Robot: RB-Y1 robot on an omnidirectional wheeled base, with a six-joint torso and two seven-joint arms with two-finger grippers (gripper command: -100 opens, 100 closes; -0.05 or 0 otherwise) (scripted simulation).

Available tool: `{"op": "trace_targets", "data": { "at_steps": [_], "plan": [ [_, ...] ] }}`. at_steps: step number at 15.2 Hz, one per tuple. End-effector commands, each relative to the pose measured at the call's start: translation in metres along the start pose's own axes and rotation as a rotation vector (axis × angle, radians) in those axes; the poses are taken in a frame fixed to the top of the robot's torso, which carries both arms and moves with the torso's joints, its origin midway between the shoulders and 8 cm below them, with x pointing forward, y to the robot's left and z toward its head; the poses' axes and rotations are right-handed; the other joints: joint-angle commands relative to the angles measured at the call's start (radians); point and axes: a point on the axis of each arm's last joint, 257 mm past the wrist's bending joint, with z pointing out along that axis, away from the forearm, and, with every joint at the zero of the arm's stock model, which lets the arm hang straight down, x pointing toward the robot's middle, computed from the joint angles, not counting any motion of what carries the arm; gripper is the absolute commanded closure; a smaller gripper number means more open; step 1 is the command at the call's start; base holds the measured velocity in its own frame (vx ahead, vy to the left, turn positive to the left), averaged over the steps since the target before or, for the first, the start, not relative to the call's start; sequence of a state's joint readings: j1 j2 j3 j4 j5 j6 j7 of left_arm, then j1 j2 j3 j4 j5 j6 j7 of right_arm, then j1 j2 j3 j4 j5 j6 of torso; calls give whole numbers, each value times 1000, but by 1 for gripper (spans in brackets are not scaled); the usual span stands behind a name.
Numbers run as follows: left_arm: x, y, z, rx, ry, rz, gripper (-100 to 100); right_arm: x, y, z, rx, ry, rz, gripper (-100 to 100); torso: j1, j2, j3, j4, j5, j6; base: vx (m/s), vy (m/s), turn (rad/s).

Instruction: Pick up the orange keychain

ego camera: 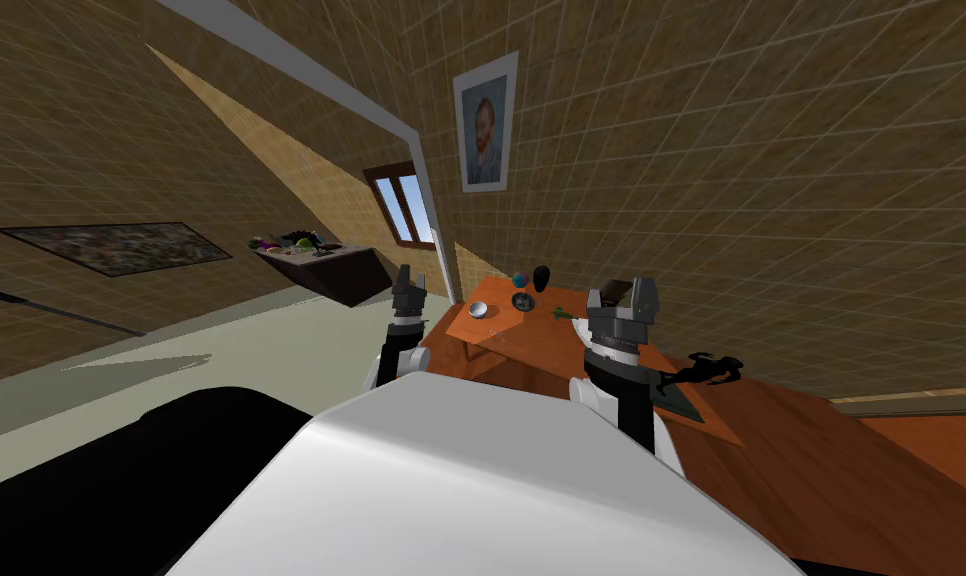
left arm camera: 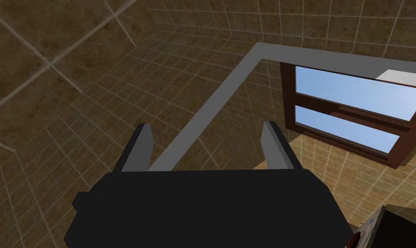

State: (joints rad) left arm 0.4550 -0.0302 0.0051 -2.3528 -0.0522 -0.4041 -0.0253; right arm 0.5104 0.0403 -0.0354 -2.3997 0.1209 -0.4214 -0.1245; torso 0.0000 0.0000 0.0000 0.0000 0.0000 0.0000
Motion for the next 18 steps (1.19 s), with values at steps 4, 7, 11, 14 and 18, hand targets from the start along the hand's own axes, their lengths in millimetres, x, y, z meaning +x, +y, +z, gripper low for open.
{"op": "trace_targets", "data": {
  "at_steps": [4,7,11,14,18],
  "plan": [
    [0,0,0,0,0,0,0,21,-20,-6,35,109,-45,-100,1,0,0,0,0,0,-1,17,81],
    [0,0,0,0,0,0,0,30,-29,-11,52,162,-69,-100,2,0,0,0,0,0,1,33,96],
    [0,0,0,0,0,0,0,46,-54,-23,94,252,-114,-100,3,0,0,0,1,0,-1,39,129],
    [0,0,0,0,0,0,0,61,-83,-42,145,344,-166,-100,3,-1,0,0,1,0,4,46,163],
    [0,0,0,0,0,0,0,76,-112,-65,191,450,-228,-100,4,0,0,0,1,0,4,52,176]
  ]
}}
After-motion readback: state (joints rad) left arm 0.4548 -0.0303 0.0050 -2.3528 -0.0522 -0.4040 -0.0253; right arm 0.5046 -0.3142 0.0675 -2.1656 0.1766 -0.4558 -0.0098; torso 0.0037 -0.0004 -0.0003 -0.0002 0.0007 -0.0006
